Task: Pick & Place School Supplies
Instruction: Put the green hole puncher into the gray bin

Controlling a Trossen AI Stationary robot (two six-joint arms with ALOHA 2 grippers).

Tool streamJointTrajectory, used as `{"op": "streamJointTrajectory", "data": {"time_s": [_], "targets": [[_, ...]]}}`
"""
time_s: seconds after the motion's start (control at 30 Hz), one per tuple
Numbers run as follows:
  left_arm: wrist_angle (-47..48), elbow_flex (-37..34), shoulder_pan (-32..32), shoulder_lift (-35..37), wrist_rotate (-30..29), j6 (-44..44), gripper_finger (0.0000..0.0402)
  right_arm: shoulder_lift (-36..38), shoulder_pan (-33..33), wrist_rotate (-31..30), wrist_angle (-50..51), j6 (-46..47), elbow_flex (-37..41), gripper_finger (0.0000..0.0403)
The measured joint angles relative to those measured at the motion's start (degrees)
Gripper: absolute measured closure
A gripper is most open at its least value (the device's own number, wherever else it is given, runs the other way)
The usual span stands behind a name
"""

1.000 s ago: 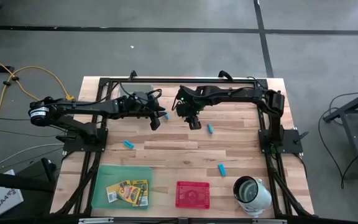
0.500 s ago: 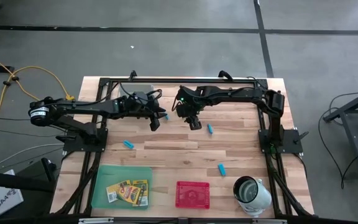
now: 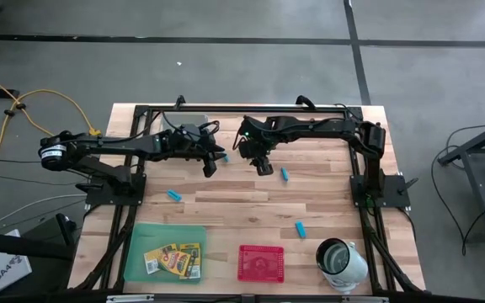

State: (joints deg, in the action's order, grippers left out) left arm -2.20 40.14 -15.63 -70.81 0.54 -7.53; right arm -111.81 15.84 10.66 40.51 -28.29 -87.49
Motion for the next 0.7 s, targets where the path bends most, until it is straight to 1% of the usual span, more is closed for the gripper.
{"op": "streamJointTrajectory", "data": {"time_s": [0.53,0.7], "targets": [[0.0,0.0,-0.01,-0.02,-0.04,0.03,0.0307,0.0,0.0,0.05,0.0,0.02,0.01,0.025],[0.0,0.0,-0.01,0.0,-0.09,0.03,0.0307,0.02,0.0,1.34,0.0,0.02,0.01,0.025]]}}
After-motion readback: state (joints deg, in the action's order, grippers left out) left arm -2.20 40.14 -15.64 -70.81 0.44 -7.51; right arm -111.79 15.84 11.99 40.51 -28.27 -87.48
